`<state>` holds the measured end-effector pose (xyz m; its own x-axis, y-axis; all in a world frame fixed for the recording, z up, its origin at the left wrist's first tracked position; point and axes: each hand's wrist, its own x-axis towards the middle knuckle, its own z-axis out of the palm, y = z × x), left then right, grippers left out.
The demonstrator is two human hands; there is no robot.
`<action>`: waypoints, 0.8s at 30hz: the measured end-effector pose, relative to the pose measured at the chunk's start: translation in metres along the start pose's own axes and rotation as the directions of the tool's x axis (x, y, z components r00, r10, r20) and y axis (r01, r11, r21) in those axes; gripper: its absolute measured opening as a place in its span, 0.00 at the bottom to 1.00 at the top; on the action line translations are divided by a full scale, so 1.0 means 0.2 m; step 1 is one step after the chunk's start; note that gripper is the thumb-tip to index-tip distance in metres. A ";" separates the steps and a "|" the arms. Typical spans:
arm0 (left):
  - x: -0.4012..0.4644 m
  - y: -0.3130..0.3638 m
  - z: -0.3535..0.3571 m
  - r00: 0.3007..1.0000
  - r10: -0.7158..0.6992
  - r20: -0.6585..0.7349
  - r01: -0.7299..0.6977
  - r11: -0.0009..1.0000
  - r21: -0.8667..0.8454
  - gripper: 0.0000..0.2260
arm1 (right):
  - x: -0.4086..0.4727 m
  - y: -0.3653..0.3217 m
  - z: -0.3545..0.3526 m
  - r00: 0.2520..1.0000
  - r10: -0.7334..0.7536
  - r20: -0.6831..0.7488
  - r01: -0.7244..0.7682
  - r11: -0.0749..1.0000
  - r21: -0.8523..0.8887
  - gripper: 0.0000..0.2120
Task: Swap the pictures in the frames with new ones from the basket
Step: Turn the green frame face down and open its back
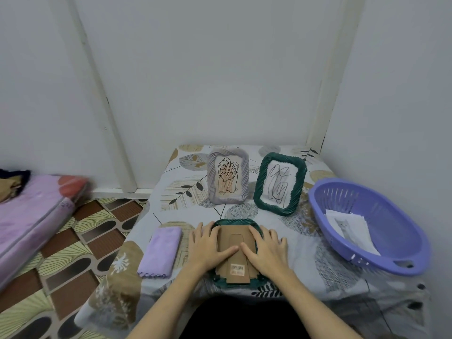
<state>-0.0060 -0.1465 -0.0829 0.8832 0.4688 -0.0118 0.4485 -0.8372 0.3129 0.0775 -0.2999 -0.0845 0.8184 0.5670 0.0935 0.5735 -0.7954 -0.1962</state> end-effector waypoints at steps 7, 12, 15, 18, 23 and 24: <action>0.01 -0.02 0.00 0.999 0.018 -0.038 -0.015 0.997 0.069 0.60 | 0.04 0.01 0.00 0.998 0.013 0.065 -0.009 0.999 -0.051 0.30; 0.06 -0.03 0.00 0.999 0.045 -0.009 -0.044 0.995 0.093 0.58 | 0.10 0.00 -0.03 0.993 0.012 0.120 -0.005 0.998 -0.062 0.31; 0.10 -0.04 0.00 0.998 0.063 -0.008 -0.061 0.990 0.125 0.61 | 0.12 0.00 -0.04 0.988 0.017 0.152 -0.008 0.998 -0.059 0.32; 0.12 -0.04 0.00 0.997 0.078 -0.011 -0.076 0.988 0.131 0.61 | 0.14 0.00 -0.05 0.985 0.022 0.168 -0.014 0.999 -0.048 0.32; 0.15 -0.03 -0.03 0.997 0.061 0.038 -0.064 0.993 0.101 0.55 | 0.16 0.01 -0.05 0.982 0.015 0.190 -0.006 0.999 -0.049 0.33; 0.15 -0.03 -0.03 0.998 0.048 0.050 -0.052 0.995 0.081 0.52 | 0.17 0.01 -0.06 0.980 0.013 0.196 -0.004 0.999 -0.044 0.33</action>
<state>0.0169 -0.1269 -0.0801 0.9093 0.4137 -0.0441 0.4119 -0.8803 0.2354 0.1060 -0.2850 -0.0709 0.8025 0.5878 -0.1023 0.5712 -0.8064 -0.1532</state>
